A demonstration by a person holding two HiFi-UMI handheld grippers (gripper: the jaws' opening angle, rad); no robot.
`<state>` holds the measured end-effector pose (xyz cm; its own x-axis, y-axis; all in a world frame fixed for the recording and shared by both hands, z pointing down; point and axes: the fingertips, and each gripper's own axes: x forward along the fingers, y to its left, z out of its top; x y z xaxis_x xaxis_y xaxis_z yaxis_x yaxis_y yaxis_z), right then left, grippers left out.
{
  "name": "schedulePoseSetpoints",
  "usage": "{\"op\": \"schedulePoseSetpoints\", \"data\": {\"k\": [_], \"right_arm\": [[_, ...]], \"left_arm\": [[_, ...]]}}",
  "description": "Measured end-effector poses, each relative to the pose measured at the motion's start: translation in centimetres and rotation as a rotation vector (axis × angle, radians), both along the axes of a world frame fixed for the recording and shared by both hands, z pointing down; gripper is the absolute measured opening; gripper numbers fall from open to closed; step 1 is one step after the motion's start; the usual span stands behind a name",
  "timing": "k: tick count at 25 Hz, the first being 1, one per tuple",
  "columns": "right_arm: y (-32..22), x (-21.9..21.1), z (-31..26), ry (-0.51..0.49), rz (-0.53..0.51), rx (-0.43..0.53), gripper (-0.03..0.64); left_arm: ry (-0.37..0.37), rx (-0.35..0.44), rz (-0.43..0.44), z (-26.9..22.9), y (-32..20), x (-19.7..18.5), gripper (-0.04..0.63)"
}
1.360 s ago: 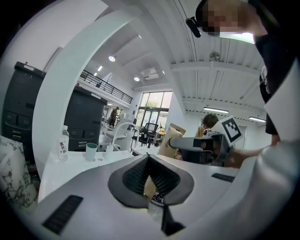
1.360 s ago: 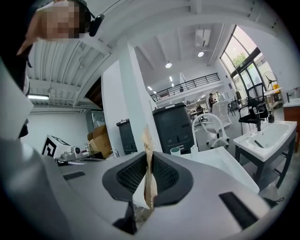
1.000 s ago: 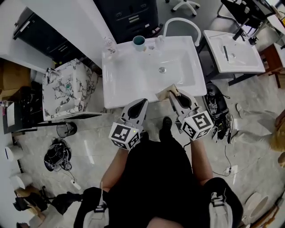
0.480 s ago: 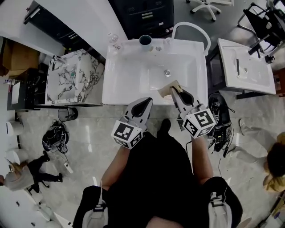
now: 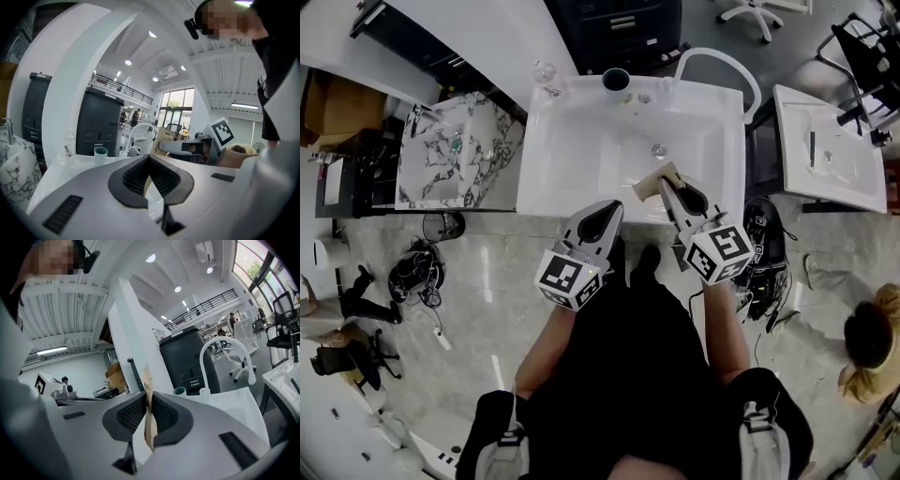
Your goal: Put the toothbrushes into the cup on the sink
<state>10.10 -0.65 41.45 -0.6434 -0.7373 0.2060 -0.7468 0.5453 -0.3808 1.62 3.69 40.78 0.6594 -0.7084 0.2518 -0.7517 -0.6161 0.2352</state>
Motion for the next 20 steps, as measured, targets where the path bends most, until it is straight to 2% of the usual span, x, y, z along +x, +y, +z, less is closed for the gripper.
{"op": "schedulePoseSetpoints", "data": {"k": [6, 20], "right_arm": [[-2.8, -1.4, -0.5, 0.023, 0.027, 0.001, 0.055], [-11.1, -3.2, -2.1, 0.076, 0.185, 0.013, 0.055]], "left_arm": [[0.036, 0.004, 0.008, 0.0, -3.6, -1.7, 0.014], [0.110, 0.008, 0.115, 0.2, -11.6, -5.1, 0.014]]}}
